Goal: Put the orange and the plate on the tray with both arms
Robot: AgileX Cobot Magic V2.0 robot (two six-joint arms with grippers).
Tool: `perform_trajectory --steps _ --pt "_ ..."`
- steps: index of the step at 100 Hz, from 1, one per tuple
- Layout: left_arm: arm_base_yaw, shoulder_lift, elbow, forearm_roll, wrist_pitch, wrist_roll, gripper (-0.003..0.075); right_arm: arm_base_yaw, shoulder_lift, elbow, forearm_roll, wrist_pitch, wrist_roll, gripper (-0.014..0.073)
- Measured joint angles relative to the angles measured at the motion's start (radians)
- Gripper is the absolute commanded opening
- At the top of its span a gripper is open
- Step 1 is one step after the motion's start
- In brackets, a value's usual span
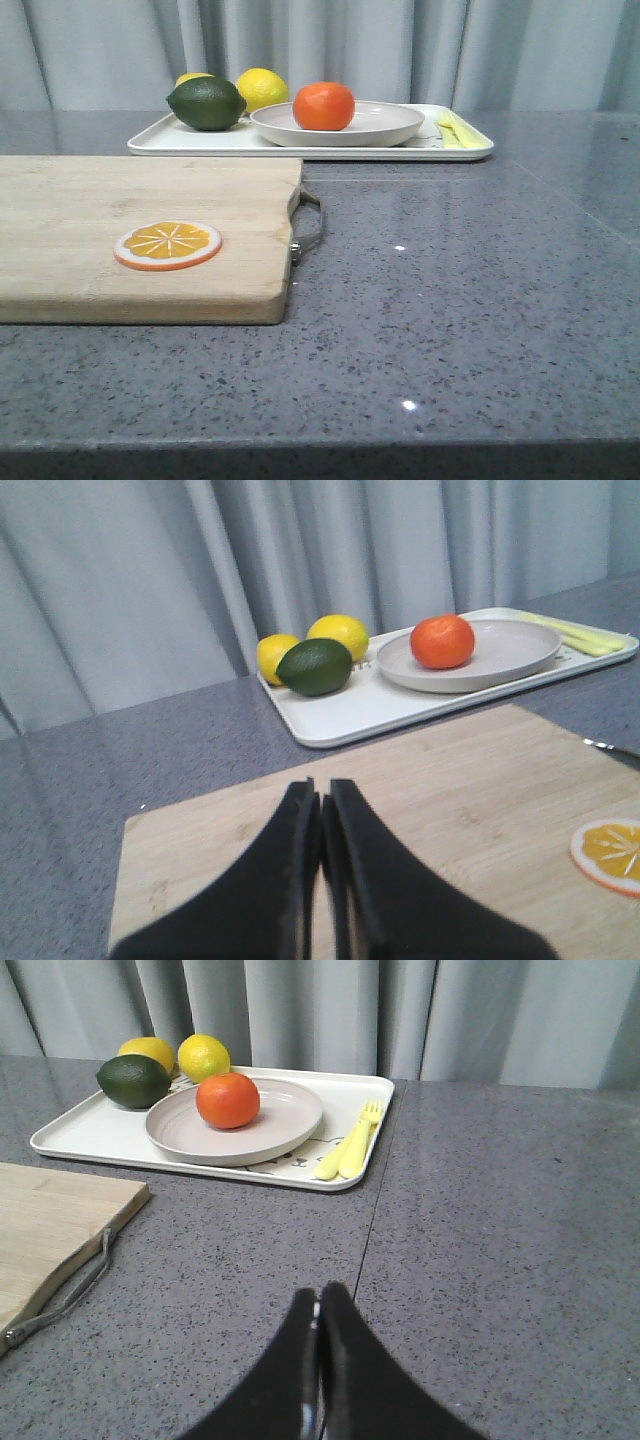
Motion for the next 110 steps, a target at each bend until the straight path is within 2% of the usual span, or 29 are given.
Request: perform_trajectory --steps 30,55,110 --pt "0.069 -0.264 0.148 0.115 0.093 -0.09 -0.0019 0.0 0.0 0.0 0.0 0.0 0.0 -0.0067" --pt "0.073 -0.265 0.167 0.177 0.168 -0.189 -0.0019 0.0 0.0 0.0 0.0 0.0 0.0 -0.0067" --pt "0.073 -0.265 0.167 0.193 0.18 -0.195 -0.0019 0.0 0.0 0.0 0.0 0.0 0.0 -0.0067"
